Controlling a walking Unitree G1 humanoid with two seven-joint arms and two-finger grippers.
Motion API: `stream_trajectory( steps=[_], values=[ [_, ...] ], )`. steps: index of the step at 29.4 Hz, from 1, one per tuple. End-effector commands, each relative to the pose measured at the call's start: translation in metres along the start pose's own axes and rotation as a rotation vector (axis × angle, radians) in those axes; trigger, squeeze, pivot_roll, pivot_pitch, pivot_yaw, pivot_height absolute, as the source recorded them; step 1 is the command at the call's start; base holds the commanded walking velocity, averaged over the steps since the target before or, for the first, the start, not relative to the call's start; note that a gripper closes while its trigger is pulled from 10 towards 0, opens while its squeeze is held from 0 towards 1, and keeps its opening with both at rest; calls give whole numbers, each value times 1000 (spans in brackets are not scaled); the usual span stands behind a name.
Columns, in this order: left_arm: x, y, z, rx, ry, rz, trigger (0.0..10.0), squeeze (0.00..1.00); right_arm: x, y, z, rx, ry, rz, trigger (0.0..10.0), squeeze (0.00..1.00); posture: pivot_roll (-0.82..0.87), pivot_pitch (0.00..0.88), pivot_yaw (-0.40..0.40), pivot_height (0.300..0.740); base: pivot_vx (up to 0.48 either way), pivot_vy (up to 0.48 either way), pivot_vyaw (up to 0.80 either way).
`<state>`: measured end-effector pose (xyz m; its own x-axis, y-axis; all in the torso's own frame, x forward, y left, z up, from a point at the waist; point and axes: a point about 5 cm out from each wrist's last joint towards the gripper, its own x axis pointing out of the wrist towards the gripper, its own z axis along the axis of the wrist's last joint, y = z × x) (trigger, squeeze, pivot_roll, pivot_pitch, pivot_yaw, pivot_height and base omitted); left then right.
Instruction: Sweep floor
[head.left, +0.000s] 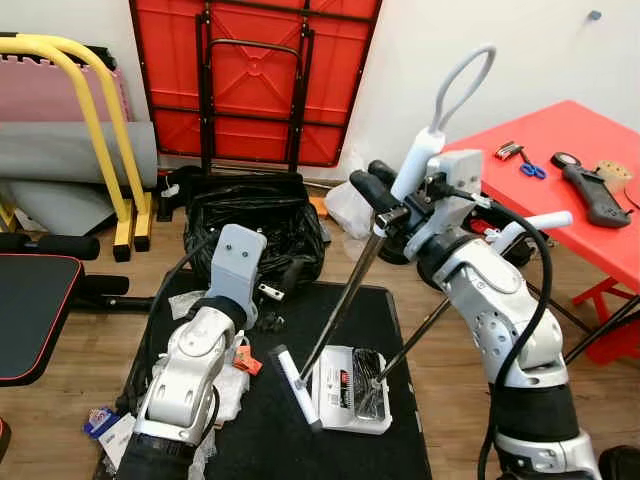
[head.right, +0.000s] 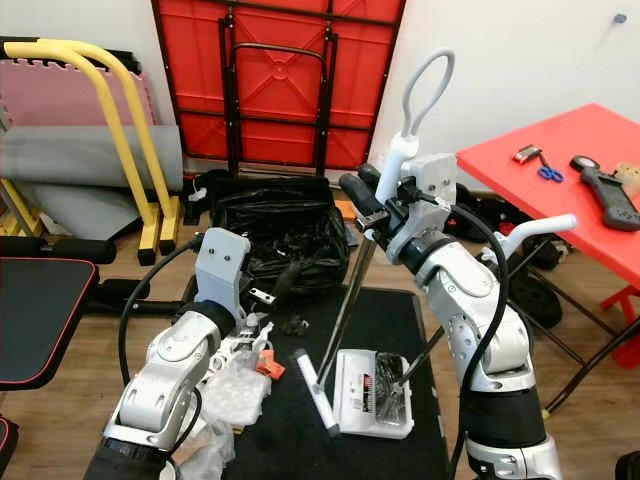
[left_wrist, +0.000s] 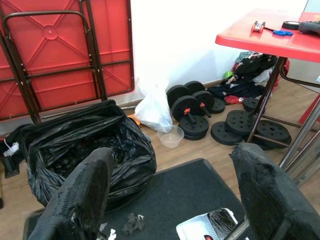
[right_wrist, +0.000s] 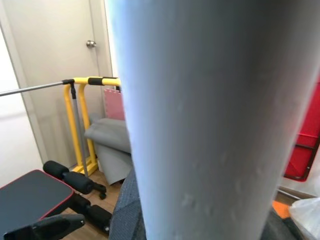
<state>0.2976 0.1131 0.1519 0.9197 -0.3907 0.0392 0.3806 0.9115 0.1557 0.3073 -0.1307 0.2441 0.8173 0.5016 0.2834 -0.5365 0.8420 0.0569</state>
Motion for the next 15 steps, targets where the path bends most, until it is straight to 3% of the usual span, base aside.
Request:
stream_trajectory(
  steps=[1, 15],
  values=[
    [2, -2, 1, 24, 4, 10, 10000, 0, 1, -3, 10, -19, -58, -11, 10000, 0, -159, 64, -150, 740, 0, 300, 0],
    [6, 0, 1, 34, 21, 13, 10000, 0, 2, -4, 11, -19, -69, -25, 10000, 0, -151, 65, -145, 740, 0, 354, 0]
  ],
)
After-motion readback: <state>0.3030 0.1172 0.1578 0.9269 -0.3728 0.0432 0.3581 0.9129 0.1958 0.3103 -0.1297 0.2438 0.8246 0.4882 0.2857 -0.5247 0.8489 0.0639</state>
